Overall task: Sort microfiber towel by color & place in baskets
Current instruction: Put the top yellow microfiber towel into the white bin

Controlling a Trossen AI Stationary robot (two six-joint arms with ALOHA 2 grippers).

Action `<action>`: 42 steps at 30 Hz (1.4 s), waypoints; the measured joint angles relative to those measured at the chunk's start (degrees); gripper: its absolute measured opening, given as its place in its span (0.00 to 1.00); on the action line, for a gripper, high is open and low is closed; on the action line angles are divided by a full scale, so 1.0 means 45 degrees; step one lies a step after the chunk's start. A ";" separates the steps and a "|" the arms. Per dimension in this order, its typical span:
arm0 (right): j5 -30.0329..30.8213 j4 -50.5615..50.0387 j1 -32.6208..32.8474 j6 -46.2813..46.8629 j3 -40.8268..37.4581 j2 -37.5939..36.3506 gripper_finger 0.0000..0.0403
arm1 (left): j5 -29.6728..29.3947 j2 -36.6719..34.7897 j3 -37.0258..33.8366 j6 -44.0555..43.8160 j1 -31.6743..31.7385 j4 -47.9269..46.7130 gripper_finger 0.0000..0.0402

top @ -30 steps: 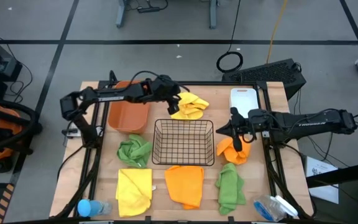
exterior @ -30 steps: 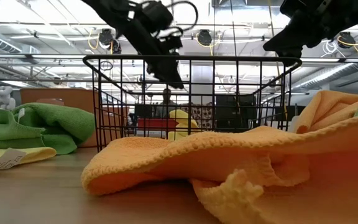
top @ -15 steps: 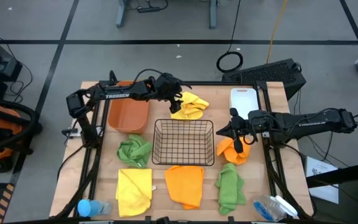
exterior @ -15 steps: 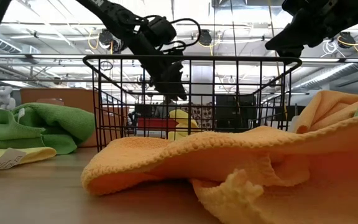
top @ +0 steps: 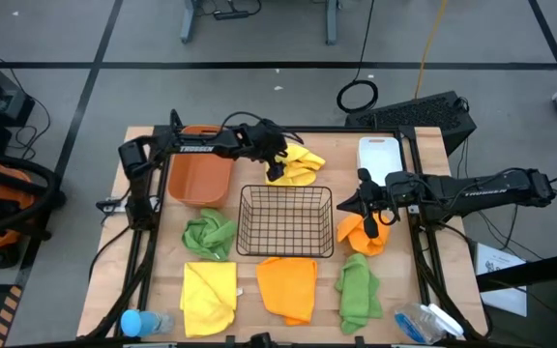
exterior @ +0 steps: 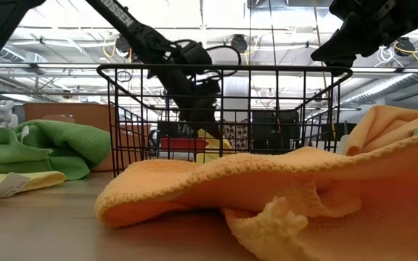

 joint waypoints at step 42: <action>0.3056 0.0201 0.0000 0.0971 0.0000 0.0055 0.00 | -0.0410 -0.1666 0.0675 0.0698 -0.0672 0.0924 0.02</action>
